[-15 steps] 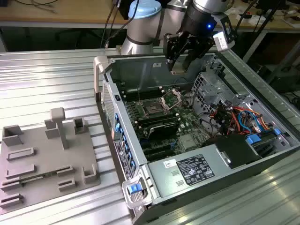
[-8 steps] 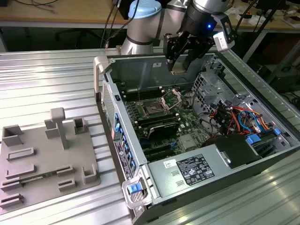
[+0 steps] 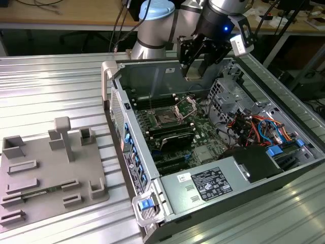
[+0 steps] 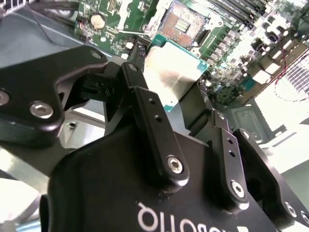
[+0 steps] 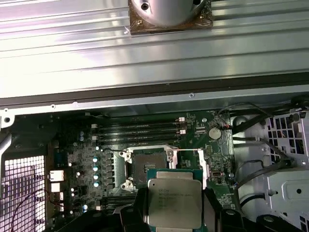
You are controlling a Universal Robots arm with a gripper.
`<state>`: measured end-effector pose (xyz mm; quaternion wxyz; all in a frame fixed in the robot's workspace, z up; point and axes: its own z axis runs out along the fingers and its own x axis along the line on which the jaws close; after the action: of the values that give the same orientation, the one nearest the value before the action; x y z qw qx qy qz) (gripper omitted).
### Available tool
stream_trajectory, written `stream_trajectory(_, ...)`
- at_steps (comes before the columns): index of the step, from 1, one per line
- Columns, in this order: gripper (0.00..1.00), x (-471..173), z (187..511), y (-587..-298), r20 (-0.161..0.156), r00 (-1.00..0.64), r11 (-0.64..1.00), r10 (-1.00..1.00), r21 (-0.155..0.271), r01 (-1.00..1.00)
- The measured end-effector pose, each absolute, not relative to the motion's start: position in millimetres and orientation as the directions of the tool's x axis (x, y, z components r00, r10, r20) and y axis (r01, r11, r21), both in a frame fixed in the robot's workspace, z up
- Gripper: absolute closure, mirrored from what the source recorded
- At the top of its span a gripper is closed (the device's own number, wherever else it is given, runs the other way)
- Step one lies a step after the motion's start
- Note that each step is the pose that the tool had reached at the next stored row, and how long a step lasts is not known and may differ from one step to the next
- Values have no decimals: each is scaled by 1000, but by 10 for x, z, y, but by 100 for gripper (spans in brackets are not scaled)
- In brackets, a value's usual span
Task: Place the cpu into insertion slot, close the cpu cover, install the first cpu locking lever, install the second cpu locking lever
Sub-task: 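Place the cpu into insertion slot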
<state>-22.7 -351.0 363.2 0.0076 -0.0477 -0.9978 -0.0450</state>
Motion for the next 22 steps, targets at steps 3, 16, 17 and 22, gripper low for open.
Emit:
stream_trajectory(3,45,-227,3623,-3509,19,-988,984,154,89,156)
stream_trajectory(16,45,-283,3615,-3510,19,-981,977,191,89,192)
stream_trajectory(17,45,-283,3615,-3510,19,-981,977,192,89,192)
stream_trajectory(22,45,-283,3613,-3510,19,-974,970,226,89,227)
